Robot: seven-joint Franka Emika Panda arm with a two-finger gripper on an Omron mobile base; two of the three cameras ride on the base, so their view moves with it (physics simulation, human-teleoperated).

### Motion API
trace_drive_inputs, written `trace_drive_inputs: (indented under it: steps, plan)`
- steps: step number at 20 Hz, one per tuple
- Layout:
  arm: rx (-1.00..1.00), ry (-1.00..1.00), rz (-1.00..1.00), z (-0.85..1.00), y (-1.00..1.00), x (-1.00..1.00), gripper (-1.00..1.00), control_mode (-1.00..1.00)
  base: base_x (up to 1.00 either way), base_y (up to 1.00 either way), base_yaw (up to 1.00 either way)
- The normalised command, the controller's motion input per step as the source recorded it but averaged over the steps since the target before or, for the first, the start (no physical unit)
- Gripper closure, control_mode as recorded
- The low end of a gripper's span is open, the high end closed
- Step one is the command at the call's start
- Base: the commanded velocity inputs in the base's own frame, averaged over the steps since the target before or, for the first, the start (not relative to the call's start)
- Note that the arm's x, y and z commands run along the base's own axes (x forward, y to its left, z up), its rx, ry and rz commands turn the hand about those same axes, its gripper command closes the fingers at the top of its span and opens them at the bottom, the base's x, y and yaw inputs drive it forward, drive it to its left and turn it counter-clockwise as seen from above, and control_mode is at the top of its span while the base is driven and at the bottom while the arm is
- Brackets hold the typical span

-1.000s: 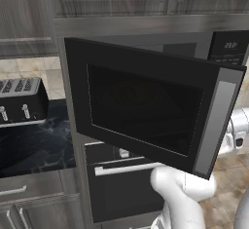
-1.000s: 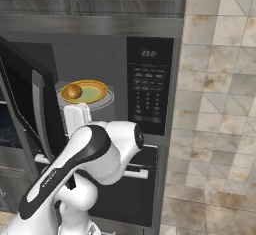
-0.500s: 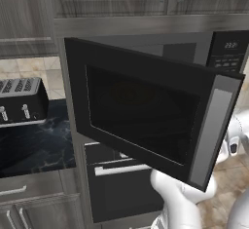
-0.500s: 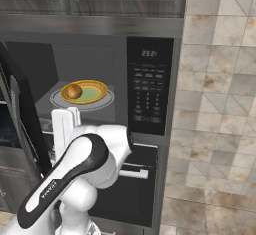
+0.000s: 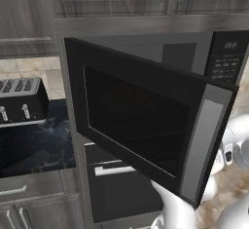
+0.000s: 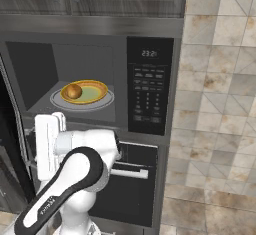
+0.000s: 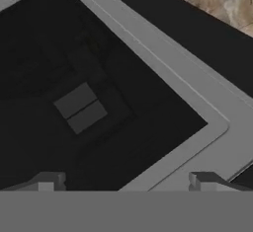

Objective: Retrieve the reheated potato from the microwave, then place the potato, cheese, and condiment on the cutting board.

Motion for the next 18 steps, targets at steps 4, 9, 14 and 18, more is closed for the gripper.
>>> trace_drive_inputs:
  steps: [4, 9, 14, 18]
  plan:
    - [0.1, 0.05, 0.12, 0.0, 0.32, -0.48, -1.0, -1.0, 0.0, 0.0, 0.0]
    - [0.09, 0.03, 0.09, 0.0, 0.35, -0.47, -1.0, -1.0, 0.0, 0.0, 0.0]
    - [0.08, 0.0, 0.07, -0.01, 0.44, -0.45, -1.0, -1.0, 0.0, 0.0, 0.0]
    - [0.1, 0.0, 0.03, -0.06, 0.51, -0.47, -1.0, -1.0, 0.0, 0.0, 0.0]
